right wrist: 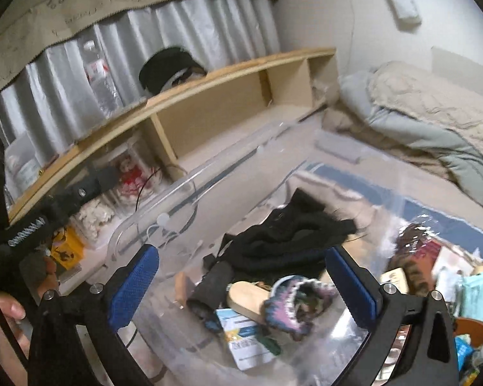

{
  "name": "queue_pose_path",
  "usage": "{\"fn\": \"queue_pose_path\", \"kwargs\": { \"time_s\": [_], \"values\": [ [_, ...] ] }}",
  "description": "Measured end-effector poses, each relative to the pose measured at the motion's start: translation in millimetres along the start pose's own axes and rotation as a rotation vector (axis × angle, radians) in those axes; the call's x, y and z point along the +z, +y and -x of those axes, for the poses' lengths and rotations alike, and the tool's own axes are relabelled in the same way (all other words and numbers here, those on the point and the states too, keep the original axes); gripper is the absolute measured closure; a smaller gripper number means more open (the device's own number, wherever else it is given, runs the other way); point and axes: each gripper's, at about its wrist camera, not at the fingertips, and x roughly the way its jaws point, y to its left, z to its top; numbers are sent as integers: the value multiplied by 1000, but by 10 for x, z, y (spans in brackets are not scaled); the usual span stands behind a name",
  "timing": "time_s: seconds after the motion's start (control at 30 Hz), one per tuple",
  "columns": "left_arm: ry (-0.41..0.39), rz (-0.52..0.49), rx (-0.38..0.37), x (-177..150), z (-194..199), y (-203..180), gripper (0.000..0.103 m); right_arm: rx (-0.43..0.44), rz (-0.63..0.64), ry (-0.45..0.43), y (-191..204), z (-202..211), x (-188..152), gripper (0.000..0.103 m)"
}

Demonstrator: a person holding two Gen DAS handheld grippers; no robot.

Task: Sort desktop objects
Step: 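Move both open tools back over the cluttered bed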

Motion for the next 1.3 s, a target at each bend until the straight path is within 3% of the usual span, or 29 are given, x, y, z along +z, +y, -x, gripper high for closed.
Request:
{"fn": "queue_pose_path", "kwargs": {
  "time_s": [0.37, 0.47, 1.3],
  "values": [
    [-6, -65, -83, -99, 178, -369, 10, -162, -9, -86, -326, 762, -281, 0],
    [-6, -79, -119, -145, 227, -486, 0, -188, -27, -101, -429, 923, -382, 0],
    [20, -259, -263, -535, 487, -1546, 0, -402, -116, -133, -1021, 1779, -998, 0]
  ]
}}
